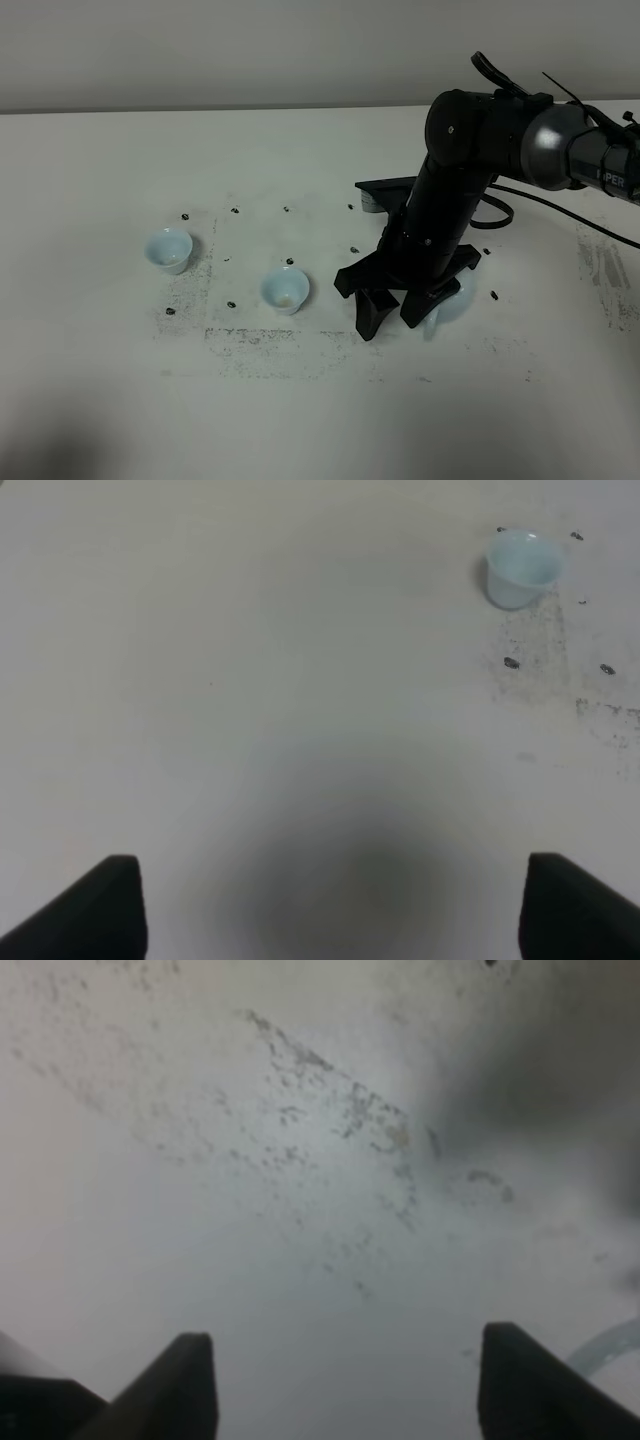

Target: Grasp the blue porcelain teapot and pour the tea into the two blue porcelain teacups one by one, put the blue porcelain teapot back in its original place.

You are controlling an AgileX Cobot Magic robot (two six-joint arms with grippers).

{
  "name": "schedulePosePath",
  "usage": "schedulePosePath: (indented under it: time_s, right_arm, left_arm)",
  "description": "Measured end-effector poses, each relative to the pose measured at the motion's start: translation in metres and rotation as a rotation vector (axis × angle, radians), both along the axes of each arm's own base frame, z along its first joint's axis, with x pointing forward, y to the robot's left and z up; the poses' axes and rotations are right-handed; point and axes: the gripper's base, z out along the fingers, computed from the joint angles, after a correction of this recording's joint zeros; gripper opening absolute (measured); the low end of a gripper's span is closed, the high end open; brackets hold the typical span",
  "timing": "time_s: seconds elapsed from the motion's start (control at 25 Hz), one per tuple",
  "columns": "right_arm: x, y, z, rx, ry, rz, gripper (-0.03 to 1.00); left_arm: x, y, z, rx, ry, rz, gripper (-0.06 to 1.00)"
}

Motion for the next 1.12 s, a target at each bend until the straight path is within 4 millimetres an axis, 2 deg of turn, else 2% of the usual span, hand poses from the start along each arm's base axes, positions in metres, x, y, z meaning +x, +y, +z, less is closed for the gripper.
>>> schedulePosePath:
  time_s: [1.12]
  right_arm:
    - [0.0011,-0.0072,-0.0008,-0.072,-0.027,0.074,0.54]
  left_arm:
    - [0.0000,0.0000,0.0000,0.000,0.000,0.000,0.72]
